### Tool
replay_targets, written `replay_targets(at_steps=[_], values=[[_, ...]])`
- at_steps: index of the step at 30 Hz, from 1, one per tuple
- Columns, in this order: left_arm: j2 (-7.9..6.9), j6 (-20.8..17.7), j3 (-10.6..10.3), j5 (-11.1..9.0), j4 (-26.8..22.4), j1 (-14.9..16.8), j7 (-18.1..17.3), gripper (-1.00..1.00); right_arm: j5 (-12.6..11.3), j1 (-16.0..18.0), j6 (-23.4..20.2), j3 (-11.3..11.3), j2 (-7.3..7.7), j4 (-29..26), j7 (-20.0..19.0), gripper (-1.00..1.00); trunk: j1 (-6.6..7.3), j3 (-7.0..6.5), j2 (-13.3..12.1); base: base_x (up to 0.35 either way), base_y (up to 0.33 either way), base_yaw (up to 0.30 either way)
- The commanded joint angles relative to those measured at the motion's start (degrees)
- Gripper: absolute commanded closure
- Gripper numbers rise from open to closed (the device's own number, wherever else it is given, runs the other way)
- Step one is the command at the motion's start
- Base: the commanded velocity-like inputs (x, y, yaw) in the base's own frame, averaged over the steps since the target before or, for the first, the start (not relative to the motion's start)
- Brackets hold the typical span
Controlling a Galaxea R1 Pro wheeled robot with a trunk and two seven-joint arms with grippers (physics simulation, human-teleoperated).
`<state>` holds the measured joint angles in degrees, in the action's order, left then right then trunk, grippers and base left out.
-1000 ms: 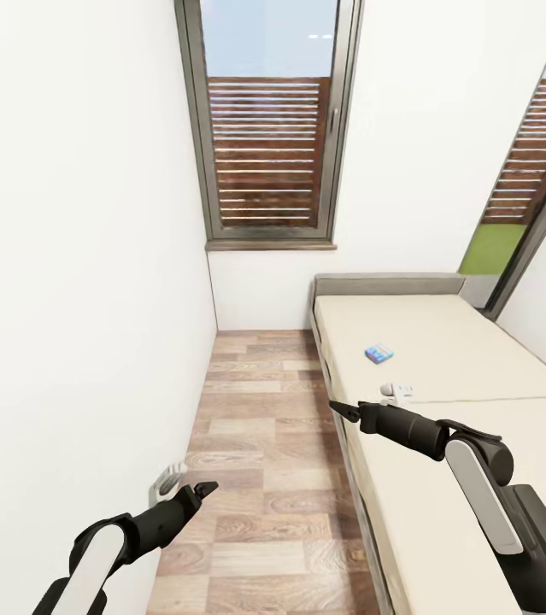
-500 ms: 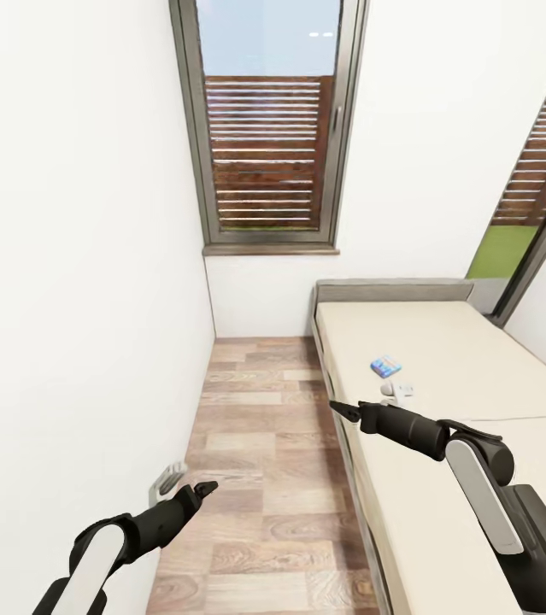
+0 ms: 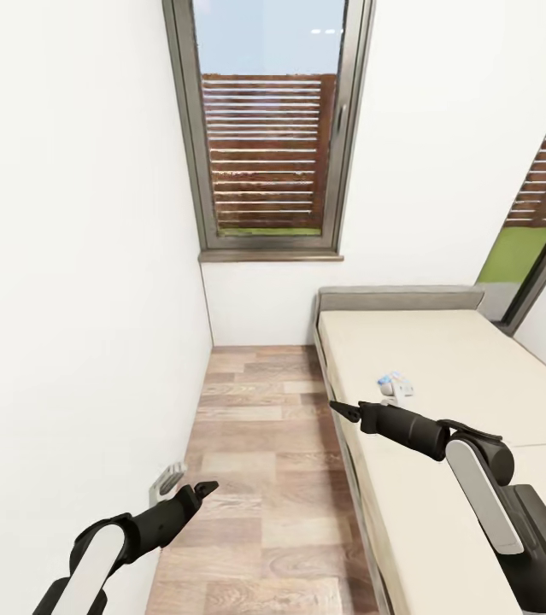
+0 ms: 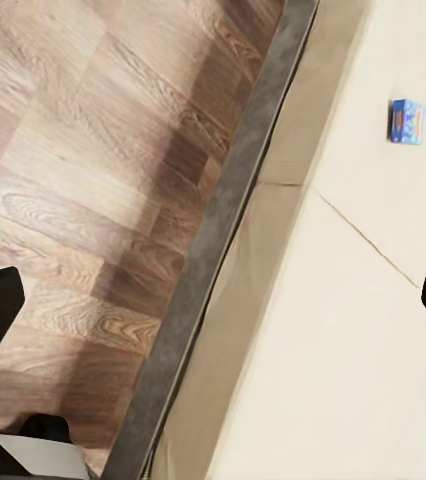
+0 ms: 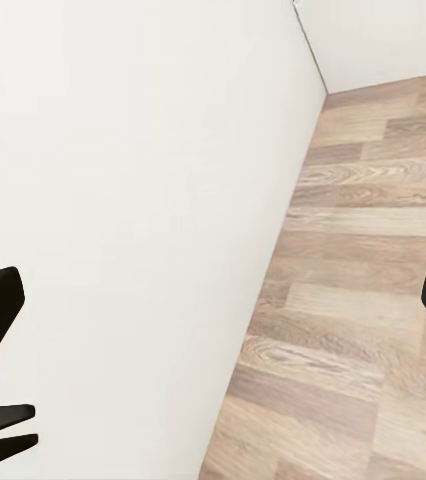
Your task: Put all the toys in the child's room - the three board games (two on the bed and one on the table), the two jigsaw puzzles on the table, and the tennis ball on the table - inside the toy box on the table in the child's room.
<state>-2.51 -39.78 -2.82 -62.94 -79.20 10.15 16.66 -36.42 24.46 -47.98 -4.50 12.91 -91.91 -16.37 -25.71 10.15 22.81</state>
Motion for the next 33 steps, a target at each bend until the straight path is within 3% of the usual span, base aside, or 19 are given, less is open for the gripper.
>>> replay_targets(at_steps=[1, 21, 33], values=[[-0.06, 0.0, -0.1, -0.6, -0.1, 0.0, 0.6, -1.00, 0.2, 0.1, -0.2, 0.0, 0.02, 0.0, -0.2, -1.00, -0.07, 0.12, 0.1, 0.331, 0.000, 0.000], [-0.09, 0.0, 0.0, -0.6, -0.1, 0.0, 0.6, -1.00, 0.2, 0.1, -0.2, -0.1, -0.04, 0.0, -0.2, -1.00, -0.07, 0.12, 0.1, 0.326, 0.062, 0.000], [-0.06, 0.0, 0.0, -0.6, -0.1, 0.0, 0.6, -1.00, 0.2, 0.1, -0.2, -0.1, -0.07, 0.0, -0.2, -1.00, -0.07, 0.12, 0.1, 0.122, 0.051, 0.000]])
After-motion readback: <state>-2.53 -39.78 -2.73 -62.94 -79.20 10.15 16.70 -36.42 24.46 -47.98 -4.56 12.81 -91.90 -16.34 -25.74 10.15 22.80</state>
